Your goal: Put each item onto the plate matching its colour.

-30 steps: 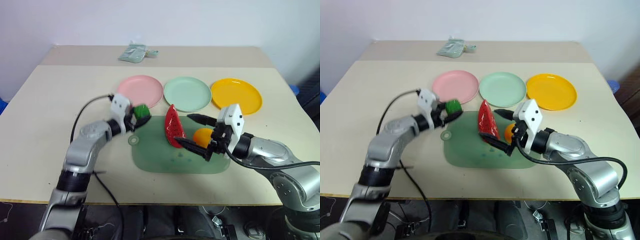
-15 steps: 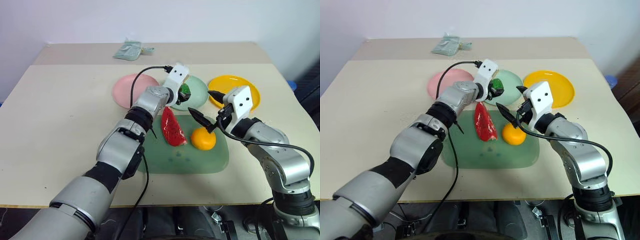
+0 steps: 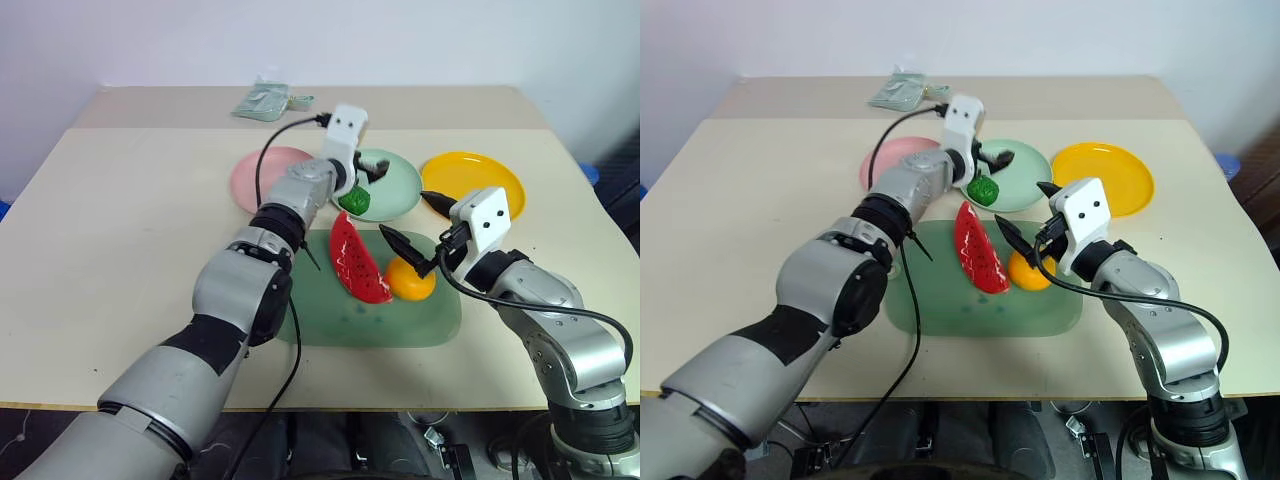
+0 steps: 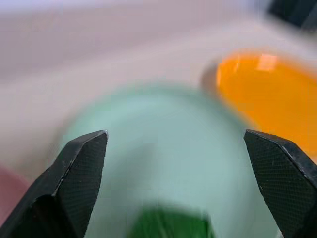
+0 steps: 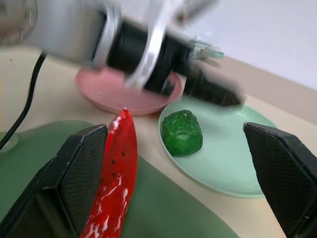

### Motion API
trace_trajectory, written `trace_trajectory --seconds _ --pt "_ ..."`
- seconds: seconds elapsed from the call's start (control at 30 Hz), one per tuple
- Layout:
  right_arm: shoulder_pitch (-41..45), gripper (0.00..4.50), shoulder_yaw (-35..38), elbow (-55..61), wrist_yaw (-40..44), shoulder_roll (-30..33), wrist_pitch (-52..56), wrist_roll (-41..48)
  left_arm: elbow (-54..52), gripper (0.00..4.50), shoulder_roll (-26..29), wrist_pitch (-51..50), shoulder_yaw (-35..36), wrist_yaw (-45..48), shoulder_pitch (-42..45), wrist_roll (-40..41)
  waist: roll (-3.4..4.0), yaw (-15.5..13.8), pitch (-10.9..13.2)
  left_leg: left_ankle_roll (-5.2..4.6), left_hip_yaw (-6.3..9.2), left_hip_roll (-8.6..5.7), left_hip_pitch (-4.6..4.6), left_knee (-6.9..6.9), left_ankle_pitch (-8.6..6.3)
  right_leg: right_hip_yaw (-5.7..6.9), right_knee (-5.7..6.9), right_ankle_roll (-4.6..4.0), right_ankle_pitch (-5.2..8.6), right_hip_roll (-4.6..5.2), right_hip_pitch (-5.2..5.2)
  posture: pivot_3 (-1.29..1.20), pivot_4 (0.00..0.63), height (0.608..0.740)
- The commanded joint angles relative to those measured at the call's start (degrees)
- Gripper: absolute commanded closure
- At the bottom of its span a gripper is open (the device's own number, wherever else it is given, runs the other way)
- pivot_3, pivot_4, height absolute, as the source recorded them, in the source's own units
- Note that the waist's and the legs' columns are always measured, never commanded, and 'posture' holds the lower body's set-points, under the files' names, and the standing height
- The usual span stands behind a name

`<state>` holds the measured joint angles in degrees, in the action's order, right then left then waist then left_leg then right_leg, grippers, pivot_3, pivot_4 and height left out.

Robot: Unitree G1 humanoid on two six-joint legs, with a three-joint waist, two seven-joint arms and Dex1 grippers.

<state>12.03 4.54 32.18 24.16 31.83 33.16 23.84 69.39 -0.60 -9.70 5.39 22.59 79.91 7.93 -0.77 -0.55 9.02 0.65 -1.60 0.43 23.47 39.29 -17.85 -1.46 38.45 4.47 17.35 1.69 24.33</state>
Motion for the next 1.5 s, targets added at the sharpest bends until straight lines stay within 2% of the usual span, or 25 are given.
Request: trace_trajectory --seconds 0.03,0.1,0.2,0.37,0.47,0.57,0.7,0.93,1.17,1.27,1.5 --pt "-0.3 0.0 3.1 0.7 2.0 1.1 -1.4 1.1 -9.7 0.02 4.3 -0.3 2.8 9.7 -3.2 4.4 0.03 0.2 0.0 0.0 0.0 0.0 -0.01 -0.01 0.0 0.0 0.01 0.0 0.0 -0.01 0.0 0.0 0.15 0.74" --pt "-1.2 0.0 4.3 0.9 4.1 2.0 -1.1 2.5 -14.9 0.02 7.5 -6.1 1.2 12.7 -7.4 3.9 0.08 0.4 0.0 0.03 -0.01 0.02 -0.05 -0.03 0.02 -0.01 0.04 0.0 0.0 -0.01 0.0 0.0 0.15 0.74" --pt "-3.6 0.0 6.2 1.8 8.8 4.6 -0.6 4.9 -29.5 0.02 12.0 -13.9 -2.4 16.6 -16.9 3.5 0.13 0.6 -0.1 0.03 -0.01 0.03 -0.07 -0.04 0.02 -0.02 0.07 0.0 0.0 -0.02 0.0 0.0 0.15 0.74" --pt "-5.4 0.0 8.9 0.8 11.5 7.9 0.2 6.1 -52.8 0.02 16.1 -26.7 -2.9 17.3 -29.8 8.0 0.08 0.0 0.0 0.02 0.04 0.04 0.02 0.17 0.01 -0.08 0.41 0.0 0.0 0.1 0.0 0.0 0.15 0.74" --pt "-5.9 0.0 9.8 0.5 12.2 8.7 0.4 6.9 -63.1 0.02 16.5 -34.9 -2.3 14.5 -34.8 10.4 0.08 -0.3 0.0 -0.04 0.08 0.04 0.05 0.43 -0.03 -0.08 0.56 0.0 0.0 0.12 -0.04 0.0 0.15 0.74" --pt "-6.7 0.0 9.8 1.1 13.1 9.1 0.5 7.4 -74.1 0.02 14.4 -45.5 -2.7 10.3 -38.2 13.7 0.08 -0.3 0.0 -0.12 0.1 0.04 0.05 0.62 -0.07 -0.08 0.59 0.0 0.0 0.14 -0.16 0.0 0.15 0.74" --pt "-7.2 0.0 9.7 1.7 13.6 9.2 0.4 7.9 -81.8 0.02 12.8 -54.7 -5.6 7.0 -39.2 15.9 0.08 -0.1 0.0 -0.14 0.12 0.05 0.04 0.68 -0.09 -0.08 0.61 0.0 0.0 0.11 -0.16 0.0 0.15 0.74" --pt "-8.7 0.0 9.7 2.7 15.1 9.8 0.7 8.8 -86.8 0.02 11.7 -67.9 -14.8 -3.0 -34.1 11.7 0.08 -0.2 0.0 -0.19 0.11 0.04 0.03 0.7 -0.11 -0.12 0.61 0.0 0.0 0.09 -0.17 0.0 0.15 0.74" --pt "-9.8 0.0 10.1 3.7 16.1 10.5 1.1 10.6 -88.2 0.02 4.9 -80.1 -12.6 -8.1 -32.5 12.5 0.07 -0.2 0.0 -0.2 0.11 0.06 0.02 0.7 -0.12 -0.12 0.6 0.0 0.0 0.07 -0.17 0.0 0.15 0.74" --pt "-9.7 0.0 9.0 3.6 15.9 10.1 0.8 10.2 -88.7 0.02 2.4 -81.4 -13.2 -9.2 -32.9 12.6 0.08 -0.2 0.0 -0.14 0.11 0.06 0.02 0.71 -0.09 -0.13 0.59 0.0 0.0 0.08 -0.18 0.0 0.15 0.74" --pt "-9.5 0.0 8.9 3.6 15.9 10.2 0.8 10.2 -88.2 0.02 2.7 -80.4 -12.5 -9.5 -31.9 12.6 0.08 -0.2 0.0 -0.13 0.11 0.06 0.0 0.7 -0.08 -0.14 0.58 0.0 0.0 0.07 -0.17 0.0 0.15 0.74"
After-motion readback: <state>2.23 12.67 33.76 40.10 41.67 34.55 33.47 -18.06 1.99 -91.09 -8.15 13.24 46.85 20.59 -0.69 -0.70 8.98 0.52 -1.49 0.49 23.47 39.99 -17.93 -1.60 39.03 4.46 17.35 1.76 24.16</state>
